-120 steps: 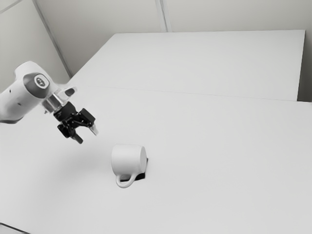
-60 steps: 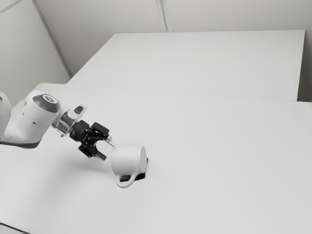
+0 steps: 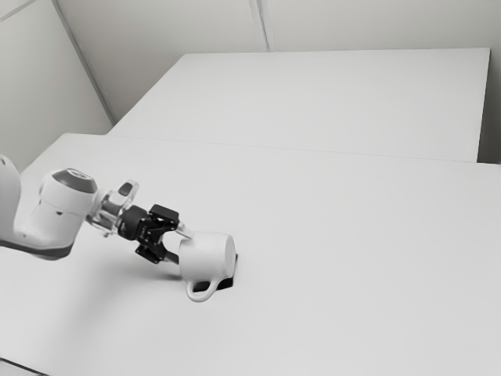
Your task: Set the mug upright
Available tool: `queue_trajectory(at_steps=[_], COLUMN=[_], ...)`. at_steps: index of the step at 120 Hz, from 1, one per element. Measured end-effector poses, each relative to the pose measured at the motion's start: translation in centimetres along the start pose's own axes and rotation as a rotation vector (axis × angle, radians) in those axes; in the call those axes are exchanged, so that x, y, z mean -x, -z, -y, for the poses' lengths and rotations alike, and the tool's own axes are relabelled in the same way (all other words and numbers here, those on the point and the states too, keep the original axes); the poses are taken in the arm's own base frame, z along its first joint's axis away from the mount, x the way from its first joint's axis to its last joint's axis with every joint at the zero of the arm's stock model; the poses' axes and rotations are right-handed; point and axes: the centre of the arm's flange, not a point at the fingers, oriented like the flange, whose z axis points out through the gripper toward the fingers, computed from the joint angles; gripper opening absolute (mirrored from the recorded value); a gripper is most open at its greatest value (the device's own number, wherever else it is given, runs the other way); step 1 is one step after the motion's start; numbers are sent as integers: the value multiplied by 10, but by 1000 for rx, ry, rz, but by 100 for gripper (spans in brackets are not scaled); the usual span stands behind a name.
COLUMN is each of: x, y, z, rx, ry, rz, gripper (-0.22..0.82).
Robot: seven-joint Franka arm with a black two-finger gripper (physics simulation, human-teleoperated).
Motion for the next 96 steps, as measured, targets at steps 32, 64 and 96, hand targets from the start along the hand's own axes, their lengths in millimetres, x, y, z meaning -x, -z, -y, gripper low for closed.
queue_trajectory(at_steps=[32, 64, 96], x=[-1, -3, -5], y=[-21, -16, -22], z=[-13, -14, -21], rx=[30, 36, 52], ry=[-17, -23, -29], rz=[-24, -50, -66], gripper=[59, 12, -7])
